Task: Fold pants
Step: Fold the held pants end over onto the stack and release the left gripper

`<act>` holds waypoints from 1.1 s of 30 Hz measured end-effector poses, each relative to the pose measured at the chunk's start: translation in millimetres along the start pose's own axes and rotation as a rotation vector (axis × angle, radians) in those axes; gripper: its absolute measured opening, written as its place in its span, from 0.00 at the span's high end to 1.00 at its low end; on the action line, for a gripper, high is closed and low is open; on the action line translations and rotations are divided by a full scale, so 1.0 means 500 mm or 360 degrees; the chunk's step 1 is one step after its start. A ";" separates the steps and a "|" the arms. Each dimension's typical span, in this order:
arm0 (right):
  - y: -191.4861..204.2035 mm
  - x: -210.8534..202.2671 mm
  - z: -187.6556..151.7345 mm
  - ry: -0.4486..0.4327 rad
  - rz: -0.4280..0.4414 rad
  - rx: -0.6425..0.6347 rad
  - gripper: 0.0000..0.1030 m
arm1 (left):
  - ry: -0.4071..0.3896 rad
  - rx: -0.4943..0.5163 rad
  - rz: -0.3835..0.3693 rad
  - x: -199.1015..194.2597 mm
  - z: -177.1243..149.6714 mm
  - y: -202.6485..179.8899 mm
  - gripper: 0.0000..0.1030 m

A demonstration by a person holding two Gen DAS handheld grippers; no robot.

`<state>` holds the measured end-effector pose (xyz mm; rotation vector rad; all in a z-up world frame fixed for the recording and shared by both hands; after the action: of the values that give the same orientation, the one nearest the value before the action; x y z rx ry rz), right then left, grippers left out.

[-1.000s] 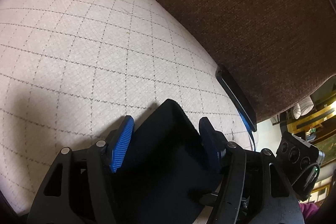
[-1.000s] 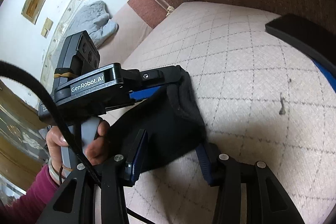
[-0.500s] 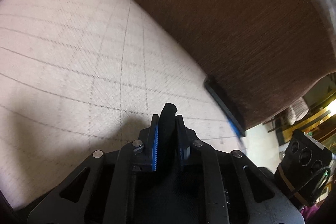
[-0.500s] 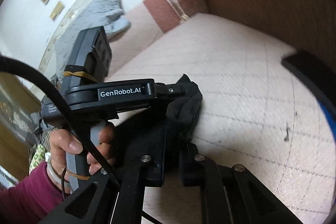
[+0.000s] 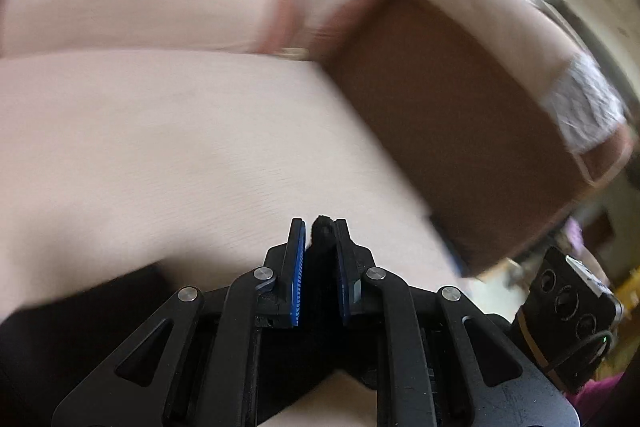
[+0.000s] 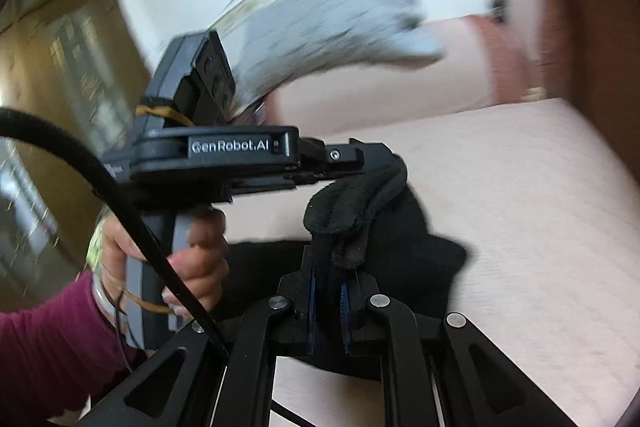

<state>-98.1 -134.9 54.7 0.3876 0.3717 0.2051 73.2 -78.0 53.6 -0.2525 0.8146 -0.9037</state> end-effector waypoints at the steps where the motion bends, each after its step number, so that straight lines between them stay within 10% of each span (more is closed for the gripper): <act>1: 0.009 0.034 -0.014 0.0049 0.0022 0.0021 0.90 | 0.0007 -0.0037 0.0057 -0.014 -0.012 0.033 0.88; 5: 0.030 0.188 -0.126 0.0479 0.0047 0.0140 0.73 | 0.0060 -0.0223 0.0287 -0.074 -0.073 0.169 0.88; 7: 0.043 0.162 -0.113 0.0409 0.0113 0.0159 0.72 | 0.0060 -0.0231 0.0345 -0.101 -0.094 0.191 0.87; 11: 0.029 0.069 -0.058 0.0275 0.0178 0.0116 0.57 | 0.0028 -0.0292 0.0338 -0.114 -0.123 0.181 0.41; 16: -0.075 0.007 -0.021 0.0142 -0.0155 0.0091 0.52 | 0.0034 -0.0322 0.0333 -0.059 -0.145 0.128 0.41; 21: -0.098 0.056 -0.017 0.0164 -0.0206 0.0091 0.52 | 0.0111 -0.0249 0.0447 0.017 -0.182 0.094 0.41; 22: -0.100 0.067 -0.019 0.0187 -0.0240 0.0054 0.53 | 0.0082 -0.0219 0.0489 0.022 -0.185 0.088 0.45; 24: -0.112 0.077 -0.026 0.0223 -0.0276 0.0016 0.60 | 0.0099 -0.0186 0.0546 0.025 -0.189 0.085 0.85; 33: -0.121 0.155 -0.072 0.0339 -0.0304 -0.0119 0.61 | 0.0080 -0.0139 0.0614 -0.002 -0.208 0.089 0.85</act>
<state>-33.7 -157.3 -24.8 0.2551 0.6058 0.0731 24.4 -36.2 -39.7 -0.1414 0.9125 -0.5149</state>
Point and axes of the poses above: each gripper's, at about its wrist camera, not at the fingertips, and x roughly the way its jaws point, y to its left, z to its top, the point moved 6 cm from there along x, roughly the way its jaws point, and after that the axes turned 10 degrees about -y, right-handed, at the moved point
